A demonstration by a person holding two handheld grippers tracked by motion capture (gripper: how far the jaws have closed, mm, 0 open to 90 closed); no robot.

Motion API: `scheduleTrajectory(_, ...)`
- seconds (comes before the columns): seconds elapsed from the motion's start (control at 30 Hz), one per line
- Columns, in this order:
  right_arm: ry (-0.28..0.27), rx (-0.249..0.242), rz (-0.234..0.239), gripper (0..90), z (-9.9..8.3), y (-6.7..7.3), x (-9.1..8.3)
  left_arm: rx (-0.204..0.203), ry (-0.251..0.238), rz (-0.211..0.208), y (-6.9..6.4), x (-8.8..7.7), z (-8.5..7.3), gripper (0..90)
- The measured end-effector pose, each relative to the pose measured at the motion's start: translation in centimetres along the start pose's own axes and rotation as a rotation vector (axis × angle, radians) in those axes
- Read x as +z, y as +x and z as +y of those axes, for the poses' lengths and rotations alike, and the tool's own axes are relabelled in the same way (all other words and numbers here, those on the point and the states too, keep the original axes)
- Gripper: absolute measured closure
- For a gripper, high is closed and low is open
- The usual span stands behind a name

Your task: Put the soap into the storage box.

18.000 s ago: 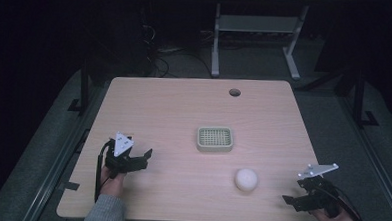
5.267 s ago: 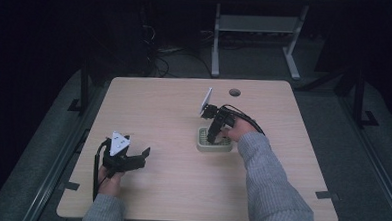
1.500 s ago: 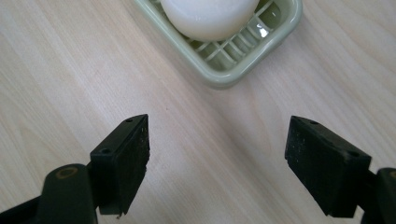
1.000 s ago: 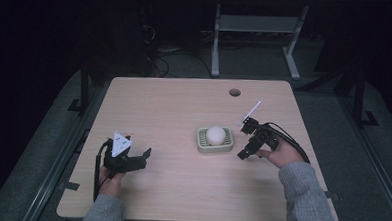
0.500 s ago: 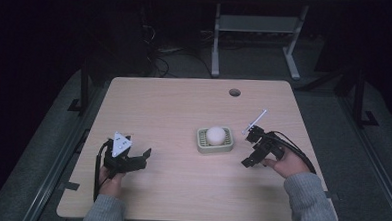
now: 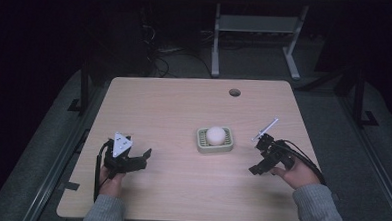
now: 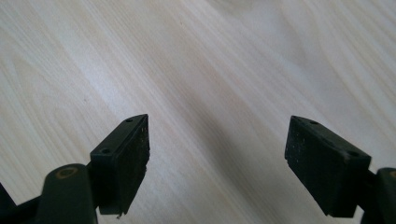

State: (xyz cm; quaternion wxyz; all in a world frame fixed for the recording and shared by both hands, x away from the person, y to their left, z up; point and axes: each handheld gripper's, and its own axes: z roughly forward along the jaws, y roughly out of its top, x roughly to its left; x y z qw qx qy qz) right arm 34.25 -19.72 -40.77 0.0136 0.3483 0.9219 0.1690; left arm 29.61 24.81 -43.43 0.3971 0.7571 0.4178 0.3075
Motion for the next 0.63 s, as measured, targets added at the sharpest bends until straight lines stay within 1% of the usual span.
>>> scheduleTrajectory(0.47,-0.026,0.002,-0.009,21.4,-2.3,0.8,0.2,0.000,0.002,-0.002,0.0,0.0,0.0,14.8)
scheduleTrajectory(0.5,-0.030,0.006,-0.011,21.4,-2.5,0.9,0.2,-0.006,0.001,-0.003,-0.1,0.1,0.0,14.8)
scheduleTrajectory(0.57,-0.038,0.009,-0.008,21.4,-3.0,1.0,0.3,0.002,0.000,-0.002,0.0,0.0,0.0,14.8)
scheduleTrajectory(0.63,-0.045,0.014,-0.010,21.3,-3.4,1.2,0.5,0.002,0.000,-0.001,0.0,0.0,0.0,14.8)
